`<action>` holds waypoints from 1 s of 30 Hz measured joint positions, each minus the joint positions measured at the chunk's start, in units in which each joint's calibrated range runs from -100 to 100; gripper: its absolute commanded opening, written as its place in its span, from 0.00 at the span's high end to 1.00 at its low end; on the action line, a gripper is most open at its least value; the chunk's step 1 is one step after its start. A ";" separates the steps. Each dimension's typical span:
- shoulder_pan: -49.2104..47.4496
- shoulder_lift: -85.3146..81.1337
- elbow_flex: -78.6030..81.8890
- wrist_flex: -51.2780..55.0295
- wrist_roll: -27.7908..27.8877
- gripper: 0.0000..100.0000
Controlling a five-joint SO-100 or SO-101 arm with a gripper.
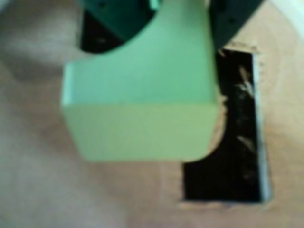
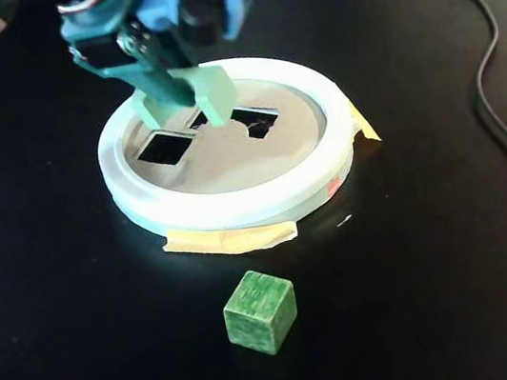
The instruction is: Pick up the U shape block and drop it in corresponding U shaped hole
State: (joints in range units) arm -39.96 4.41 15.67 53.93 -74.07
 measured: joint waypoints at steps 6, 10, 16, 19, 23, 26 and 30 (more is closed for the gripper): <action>-2.90 6.69 -5.37 0.00 0.00 0.99; -4.80 7.58 -6.25 0.00 0.00 0.99; -4.90 9.18 -6.25 0.00 0.00 0.99; -4.90 9.18 -6.25 0.00 0.00 0.99; -4.90 10.61 -7.32 0.00 0.00 0.99; -4.80 14.27 -12.98 0.00 0.00 0.99; -4.80 19.35 -18.74 0.00 0.05 0.99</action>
State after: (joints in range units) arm -44.76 23.76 -3.07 53.93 -74.02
